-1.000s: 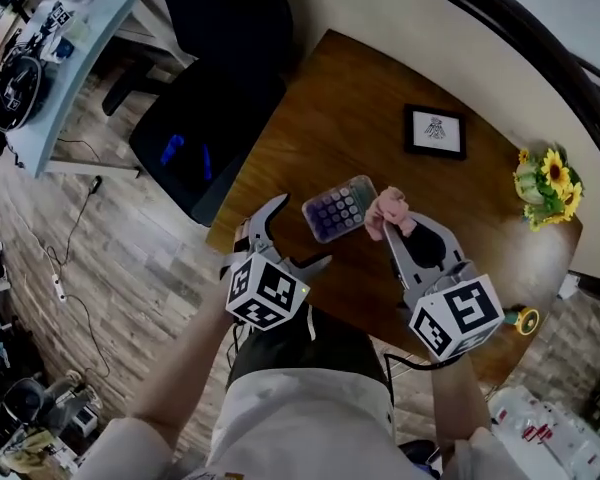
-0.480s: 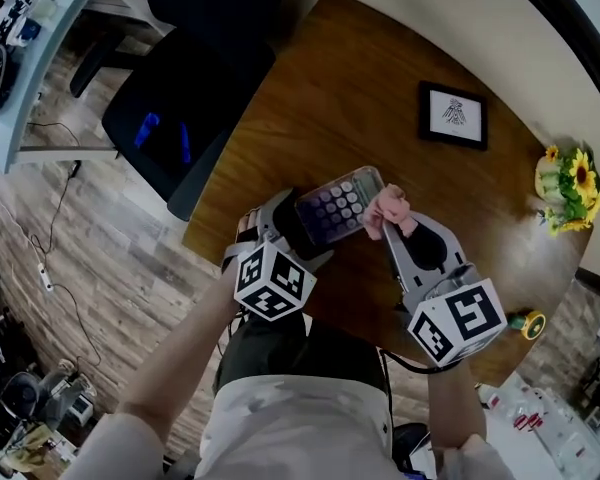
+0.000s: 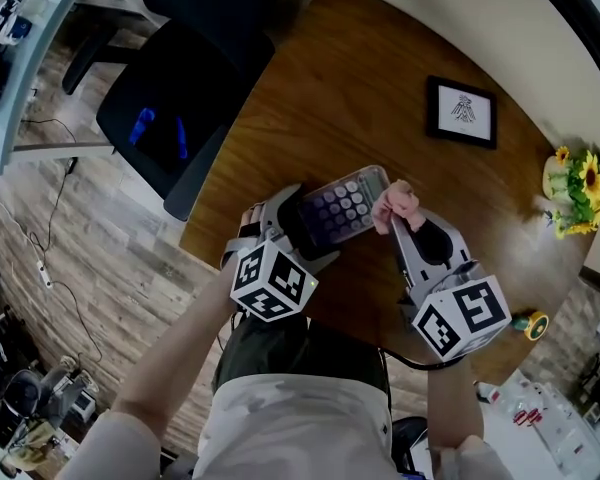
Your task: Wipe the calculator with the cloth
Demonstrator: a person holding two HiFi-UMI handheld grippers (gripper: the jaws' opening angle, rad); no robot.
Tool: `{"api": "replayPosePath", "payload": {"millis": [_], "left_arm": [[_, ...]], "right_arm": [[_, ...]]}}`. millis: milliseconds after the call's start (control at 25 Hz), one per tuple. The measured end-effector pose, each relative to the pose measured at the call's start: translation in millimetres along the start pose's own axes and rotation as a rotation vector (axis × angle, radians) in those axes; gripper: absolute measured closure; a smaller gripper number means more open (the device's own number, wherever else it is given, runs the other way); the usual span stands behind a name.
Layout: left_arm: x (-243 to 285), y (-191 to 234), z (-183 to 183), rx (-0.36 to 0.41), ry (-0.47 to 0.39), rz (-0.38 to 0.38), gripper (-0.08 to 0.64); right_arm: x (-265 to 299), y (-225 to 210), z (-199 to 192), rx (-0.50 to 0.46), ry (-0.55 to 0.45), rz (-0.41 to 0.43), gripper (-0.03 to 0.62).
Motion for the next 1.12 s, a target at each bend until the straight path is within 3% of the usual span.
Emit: {"api": "replayPosePath", "payload": {"millis": [360, 640, 920, 1120], "left_arm": [[-0.9, 0.4, 1.0, 0.034, -0.022, -0.012, 0.074], [-0.7, -0.3, 2.1, 0.035, -0.022, -0.014, 0.074], [-2.6, -0.4, 1.9, 0.034, -0.02, -0.015, 0.074], [-2.1, 0.0, 2.4, 0.034, -0.022, -0.014, 0.074]], "right_arm": [[14.6, 0.9, 16.6, -0.036, 0.0, -0.017, 0.535], [50.8, 12.3, 22.6, -0.222, 0.068, -0.03, 0.536], [86.9, 29.1, -13.3, -0.356, 0.242, -0.047, 0.538], [84.4, 27.7, -39.0, -0.488, 0.327, -0.156, 0.546]]}}
Point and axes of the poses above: the fingertips, and each gripper's own axes: x forward along the fingers, y to its left, z out of its top, the point moved 2 cm from there along -x, backward along the fingers, and after that the axes turned 3 degrees about y, right-handed, at the moved point
